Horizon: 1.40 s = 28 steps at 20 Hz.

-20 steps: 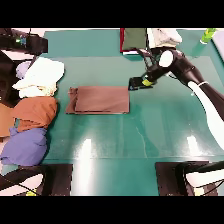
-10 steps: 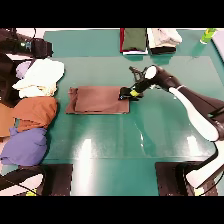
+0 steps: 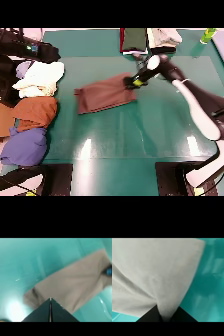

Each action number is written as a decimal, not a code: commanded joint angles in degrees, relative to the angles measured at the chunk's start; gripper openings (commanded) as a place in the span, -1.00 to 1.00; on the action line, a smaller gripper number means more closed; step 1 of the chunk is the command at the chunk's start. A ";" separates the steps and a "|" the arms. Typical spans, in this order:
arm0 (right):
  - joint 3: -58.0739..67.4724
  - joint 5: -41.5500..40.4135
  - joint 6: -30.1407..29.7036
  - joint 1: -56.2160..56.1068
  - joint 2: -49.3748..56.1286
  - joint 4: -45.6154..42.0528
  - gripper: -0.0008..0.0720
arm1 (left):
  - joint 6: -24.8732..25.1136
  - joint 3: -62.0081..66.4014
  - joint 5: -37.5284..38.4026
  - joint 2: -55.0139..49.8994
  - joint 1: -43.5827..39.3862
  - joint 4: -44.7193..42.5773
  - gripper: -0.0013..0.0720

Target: Fold the shirts.

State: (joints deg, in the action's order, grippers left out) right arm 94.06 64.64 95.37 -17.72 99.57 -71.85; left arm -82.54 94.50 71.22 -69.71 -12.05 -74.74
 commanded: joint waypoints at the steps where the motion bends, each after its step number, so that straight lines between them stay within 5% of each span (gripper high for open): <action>1: 0.87 6.60 0.15 9.94 -7.37 -11.02 -0.93 | 0.61 -0.02 -1.07 -0.02 -6.01 -0.15 -0.90; 13: -23.08 5.22 -2.84 67.76 -31.17 -16.61 -0.93 | 0.00 -0.02 -6.21 -0.02 -13.33 0.15 -0.90; 21: -38.42 2.93 -2.95 74.93 -36.09 -16.72 -0.91 | 0.07 -0.02 -6.08 -0.02 -13.31 0.13 -0.90; 22: -38.69 3.58 -3.93 74.93 -36.09 -16.81 -0.70 | 0.09 -0.02 -6.08 -0.02 -13.31 0.13 -0.90; 24: -38.12 5.42 -6.93 74.95 -36.02 -18.97 0.23 | 0.09 -0.02 -6.08 -0.02 -13.31 0.13 -0.89; 28: -30.49 10.75 -6.91 74.14 -35.93 -16.50 0.32 | 0.13 -0.02 -6.05 -0.02 -13.31 0.13 -0.89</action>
State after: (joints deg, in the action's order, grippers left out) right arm 59.90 71.96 89.34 56.93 63.81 -91.02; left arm -82.48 94.50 65.14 -69.71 -25.34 -74.59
